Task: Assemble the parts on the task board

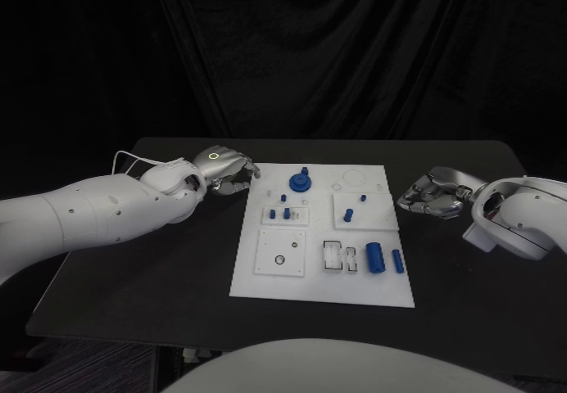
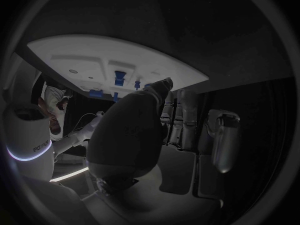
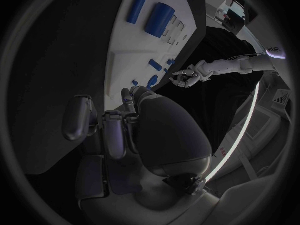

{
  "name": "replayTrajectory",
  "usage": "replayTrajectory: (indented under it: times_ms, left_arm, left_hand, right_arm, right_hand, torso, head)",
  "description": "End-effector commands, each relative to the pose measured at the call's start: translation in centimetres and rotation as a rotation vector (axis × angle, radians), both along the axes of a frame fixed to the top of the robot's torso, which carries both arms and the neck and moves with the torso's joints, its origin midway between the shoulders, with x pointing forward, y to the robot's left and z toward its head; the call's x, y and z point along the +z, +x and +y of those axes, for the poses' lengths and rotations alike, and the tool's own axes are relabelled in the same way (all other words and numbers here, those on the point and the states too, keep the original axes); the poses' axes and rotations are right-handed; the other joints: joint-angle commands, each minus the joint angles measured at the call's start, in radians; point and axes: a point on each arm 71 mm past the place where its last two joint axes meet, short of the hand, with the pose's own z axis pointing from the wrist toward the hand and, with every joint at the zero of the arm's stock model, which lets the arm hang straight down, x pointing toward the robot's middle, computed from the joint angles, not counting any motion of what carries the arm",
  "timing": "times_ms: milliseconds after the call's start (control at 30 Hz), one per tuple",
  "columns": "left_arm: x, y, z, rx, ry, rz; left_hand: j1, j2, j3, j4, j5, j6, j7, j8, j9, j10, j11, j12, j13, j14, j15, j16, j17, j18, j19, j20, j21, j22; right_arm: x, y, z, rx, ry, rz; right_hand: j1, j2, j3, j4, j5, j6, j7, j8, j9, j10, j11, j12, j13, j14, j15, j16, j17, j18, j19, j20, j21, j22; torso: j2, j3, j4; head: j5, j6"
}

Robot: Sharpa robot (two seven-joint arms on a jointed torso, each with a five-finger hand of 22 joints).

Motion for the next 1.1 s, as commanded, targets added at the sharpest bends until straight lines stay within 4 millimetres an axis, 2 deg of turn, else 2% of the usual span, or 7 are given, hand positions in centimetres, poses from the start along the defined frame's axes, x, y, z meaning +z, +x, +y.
replayTrajectory:
  times_ms: [33,100,167,267,400,833,1100]
  left_arm:
    - [1.6,-1.5,-0.7,-0.031,-0.227,-0.070]
    - [2.0,-2.2,-0.4,-0.019,-0.368,-0.008]
    - [2.2,-2.6,-0.1,-0.002,-0.509,0.061]
    - [2.3,-3.1,0.3,0.001,-0.774,0.237]
    - [2.7,-4.0,0.3,-0.035,-1.164,0.476]
    - [4.1,-7.6,-2.2,-0.198,-1.648,0.731]
    - [4.2,-8.3,-2.0,-0.217,-1.683,0.753]
  left_hand:
    - [0.000,-0.005,-0.003,0.024,0.018,0.019,0.015,0.007,-0.006,-0.051,-0.006,0.062,0.044,-0.113,0.003,-0.093,-0.070,0.005,-0.243,0.059,0.031,0.193]
    - [-0.009,-0.001,-0.008,0.042,0.023,0.026,0.033,0.011,-0.010,-0.072,0.016,0.082,0.048,-0.146,0.024,-0.125,-0.084,0.017,-0.363,0.072,0.046,0.161]
    - [-0.020,0.027,-0.001,0.068,0.078,0.074,0.051,0.030,-0.008,-0.084,0.054,0.090,0.038,-0.224,0.081,-0.178,-0.107,0.081,-0.561,-0.005,0.066,0.113]
    - [-0.052,0.057,-0.020,0.107,0.138,0.075,0.053,0.017,-0.024,-0.123,0.120,0.075,0.000,-0.395,0.147,-0.309,-0.181,0.102,-0.974,0.026,0.072,0.016]
    - [-0.035,0.105,-0.050,0.112,0.191,0.042,0.068,-0.029,-0.095,-0.196,0.163,0.046,-0.101,-0.535,0.184,-0.449,-0.315,0.080,-1.173,0.055,-0.230,-0.104]
    - [-0.094,0.162,-0.202,0.157,0.342,-0.091,0.095,-0.029,-0.262,-0.358,0.181,0.021,-0.301,-0.697,0.216,-0.615,-0.540,0.093,-1.284,0.089,-0.609,-0.342]
    - [-0.074,0.176,-0.225,0.138,0.396,-0.132,0.100,-0.029,-0.297,-0.390,0.177,0.041,-0.346,-0.723,0.229,-0.638,-0.590,0.093,-1.293,0.098,-0.653,-0.371]
  right_arm:
    - [1.5,0.5,-0.1,-0.015,0.010,-0.068]
    - [2.6,0.9,0.0,-0.009,-0.008,-0.100]
    - [3.5,1.3,0.3,0.005,-0.040,-0.127]
    - [4.8,1.9,1.0,0.039,-0.092,-0.182]
    - [6.0,2.8,2.3,0.093,-0.134,-0.290]
    - [3.3,2.0,4.1,0.251,-0.409,-0.419]
    - [1.5,0.9,5.3,0.296,-0.452,-0.427]
  right_hand:
    - [0.001,-0.013,0.003,-0.001,0.006,0.006,-0.002,-0.001,0.002,-0.004,-0.008,-0.017,0.156,0.049,-0.007,-0.011,0.141,0.017,-0.016,0.000,-0.018,0.146]
    - [0.002,-0.019,0.009,-0.002,0.006,0.006,-0.001,-0.002,0.004,-0.068,-0.008,-0.058,0.096,0.027,-0.006,-0.044,0.097,0.025,-0.035,0.001,-0.055,0.135]
    - [0.011,-0.032,0.018,-0.007,0.006,0.014,-0.002,0.002,0.009,-0.238,-0.007,-0.176,-0.058,-0.028,-0.007,-0.128,-0.012,0.043,-0.081,0.001,-0.144,0.107]
    - [0.019,-0.053,0.030,-0.011,-0.004,0.027,-0.003,0.011,0.024,-0.489,-0.007,-0.388,-0.296,-0.088,-0.006,-0.230,-0.132,0.062,-0.138,0.001,-0.258,0.068]
    - [0.043,-0.078,0.046,-0.028,-0.008,0.023,0.002,0.017,0.048,-0.655,-0.002,-0.588,-0.495,-0.111,-0.001,-0.278,-0.190,0.069,-0.161,0.002,-0.320,0.046]
    - [0.062,-0.175,0.082,-0.102,-0.030,-0.113,0.015,-0.029,0.090,-0.865,0.050,-0.802,-0.660,-0.250,0.025,-0.356,-0.309,0.096,-0.294,0.025,-0.503,0.030]
    - [0.053,-0.223,0.090,-0.128,-0.072,-0.245,-0.019,-0.025,0.109,-1.074,0.069,-0.848,-0.708,-0.299,0.038,-0.350,-0.351,0.102,-0.335,0.040,-0.545,0.032]
  torso:
    - [0.001,-0.0010,0.0004]
    - [0.001,-0.0017,0.0004]
    - [0.003,-0.0024,-0.0005]
    - [0.004,-0.0030,-0.0043]
    - [0.008,-0.0067,-0.0045]
    - [0.028,-0.0286,0.0445]
    - [0.060,-0.0611,0.0763]
  head:
    - [0.001,0.000]
    - [0.003,0.000]
    - [0.005,0.000]
    - [0.012,0.000]
    - [0.001,0.000]
    - [-0.063,0.000]
    - [-0.112,0.000]
